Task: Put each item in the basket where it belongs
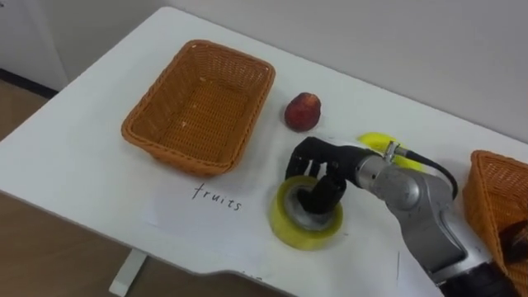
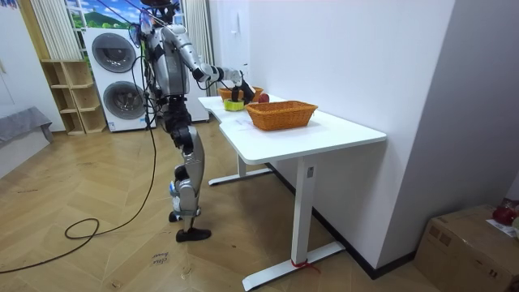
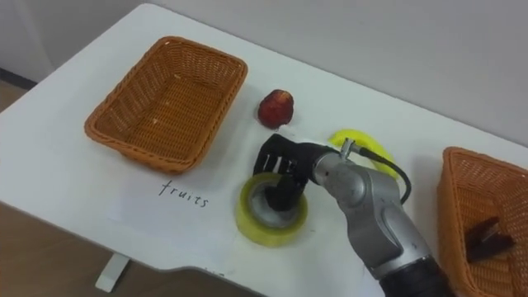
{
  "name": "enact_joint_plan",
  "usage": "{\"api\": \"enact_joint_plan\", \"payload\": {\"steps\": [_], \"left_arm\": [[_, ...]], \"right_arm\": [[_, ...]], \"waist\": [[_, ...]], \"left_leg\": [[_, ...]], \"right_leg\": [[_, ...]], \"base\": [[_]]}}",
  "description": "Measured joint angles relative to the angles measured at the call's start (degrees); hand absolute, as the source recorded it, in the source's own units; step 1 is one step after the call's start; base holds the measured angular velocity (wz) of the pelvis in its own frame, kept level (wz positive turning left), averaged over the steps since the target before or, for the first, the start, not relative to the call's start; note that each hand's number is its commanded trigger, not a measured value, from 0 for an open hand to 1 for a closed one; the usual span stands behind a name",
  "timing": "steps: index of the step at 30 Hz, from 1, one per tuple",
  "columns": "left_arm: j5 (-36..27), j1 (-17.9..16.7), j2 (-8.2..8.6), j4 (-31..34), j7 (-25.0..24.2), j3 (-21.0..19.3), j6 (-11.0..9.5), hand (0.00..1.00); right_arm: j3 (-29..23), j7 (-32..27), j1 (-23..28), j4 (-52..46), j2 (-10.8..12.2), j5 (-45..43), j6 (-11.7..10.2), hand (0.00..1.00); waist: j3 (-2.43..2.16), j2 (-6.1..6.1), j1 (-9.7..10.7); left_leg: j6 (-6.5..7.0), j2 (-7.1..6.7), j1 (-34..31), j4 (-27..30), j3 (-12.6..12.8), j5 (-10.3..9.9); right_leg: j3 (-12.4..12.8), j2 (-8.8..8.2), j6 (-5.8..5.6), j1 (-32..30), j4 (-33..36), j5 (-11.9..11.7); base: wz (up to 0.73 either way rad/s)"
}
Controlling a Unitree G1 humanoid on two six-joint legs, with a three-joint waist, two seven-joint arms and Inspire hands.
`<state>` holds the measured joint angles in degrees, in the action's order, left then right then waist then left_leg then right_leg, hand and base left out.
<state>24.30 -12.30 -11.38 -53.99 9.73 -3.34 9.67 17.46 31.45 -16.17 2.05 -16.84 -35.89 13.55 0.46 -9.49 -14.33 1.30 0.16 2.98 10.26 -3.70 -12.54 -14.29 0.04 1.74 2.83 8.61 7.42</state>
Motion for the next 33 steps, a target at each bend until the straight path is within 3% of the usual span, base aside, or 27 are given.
{"api": "enact_joint_plan", "payload": {"steps": [7, 15, 17, 24, 33], "left_arm": [[-0.33, -1.16, 0.71, -1.67, 1.10, -0.06, -1.54, 0.00], [-1.30, -1.76, 1.33, -2.16, 1.37, -0.98, -2.71, 0.00], [-1.32, -1.87, 1.66, -2.15, 1.36, -0.97, -2.72, 0.00], [-1.14, -2.15, 2.98, -2.70, 1.40, -1.13, -3.46, 0.00], [-1.12, -2.48, 2.94, -2.58, 2.05, -1.41, -3.49, 0.00]], "right_arm": [[-5.41, -2.42, 1.07, -4.20, -1.54, 5.08, -2.62, 1.00], [-11.72, -5.69, 2.23, -7.98, -1.45, 7.18, -4.52, 1.00], [-13.58, -7.23, 2.44, -8.06, -1.42, 8.56, -4.95, 1.00], [-16.59, -12.90, 2.66, -8.04, -1.38, 9.12, -6.04, 1.00], [-19.15, -18.65, 2.66, -6.94, -2.05, 13.17, -6.60, 1.00]], "waist": [[-0.20, -0.42, 1.88], [0.19, 0.12, 5.07], [0.36, 0.50, 5.19], [0.26, 2.01, 5.66], [0.23, 2.00, 7.24]], "left_leg": [[-0.01, 0.21, 1.00, -0.46, 1.81, 0.10], [0.03, 0.20, 1.59, -0.73, 2.95, 0.10], [0.03, 0.27, 1.68, -0.70, 3.24, 0.10], [0.02, 0.31, 2.61, -0.66, 3.69, 0.10], [0.03, 0.34, 2.65, -0.66, 3.84, 0.10]], "right_leg": [[2.07, -0.14, 0.00, 0.13, 0.00, 0.00], [3.31, 0.15, -0.01, 0.34, 0.28, -0.01], [3.48, 0.12, -0.01, 0.32, 0.34, -0.01], [4.16, 0.19, -0.01, 0.34, 1.10, -0.01], [4.02, 0.19, -0.01, 0.33, 1.07, -0.01]], "base": [[-0.12], [-0.07], [-0.06], [-0.06], [0.00]]}}
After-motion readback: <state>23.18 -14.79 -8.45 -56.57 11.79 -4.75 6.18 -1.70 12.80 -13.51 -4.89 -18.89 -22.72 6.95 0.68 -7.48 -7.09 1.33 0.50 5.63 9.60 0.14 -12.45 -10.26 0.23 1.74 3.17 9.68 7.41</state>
